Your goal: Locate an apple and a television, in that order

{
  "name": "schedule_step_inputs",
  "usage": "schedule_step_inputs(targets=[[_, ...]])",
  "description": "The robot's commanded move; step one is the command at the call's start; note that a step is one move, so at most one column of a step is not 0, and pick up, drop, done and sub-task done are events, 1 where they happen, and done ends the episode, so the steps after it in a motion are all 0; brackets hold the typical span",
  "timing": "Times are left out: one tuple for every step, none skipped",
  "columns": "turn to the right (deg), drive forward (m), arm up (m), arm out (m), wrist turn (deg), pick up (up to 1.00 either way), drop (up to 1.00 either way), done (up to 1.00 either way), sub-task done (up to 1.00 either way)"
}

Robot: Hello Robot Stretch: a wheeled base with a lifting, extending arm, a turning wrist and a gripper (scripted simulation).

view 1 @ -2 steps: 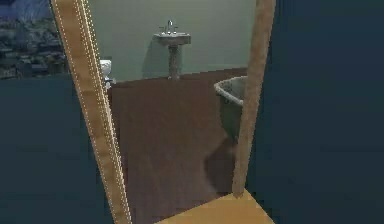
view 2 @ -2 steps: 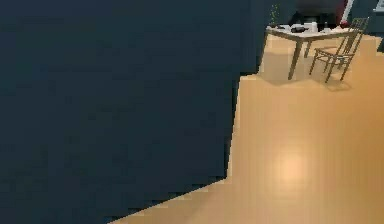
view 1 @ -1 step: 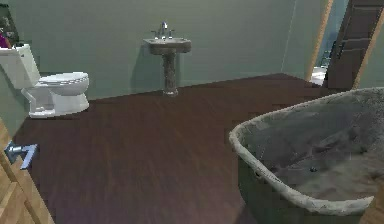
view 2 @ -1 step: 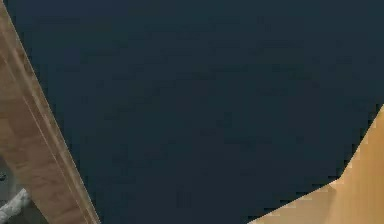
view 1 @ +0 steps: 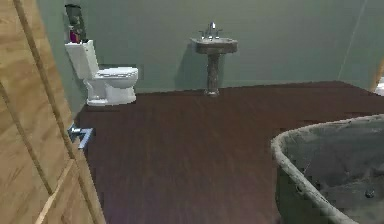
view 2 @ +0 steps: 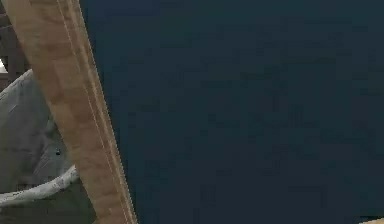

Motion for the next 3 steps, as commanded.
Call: schedule_step_inputs(targets=[[0.0,1.0,0.0,0.0,0.0,0.0,0.0,0.0,0.0],[-6.0,0.0,0.0,0.0,0.0,0.0,0.0,0.0,0.0],[0.0,0.2,0.0,0.0,0.0,0.0,0.0,0.0,0.0]])
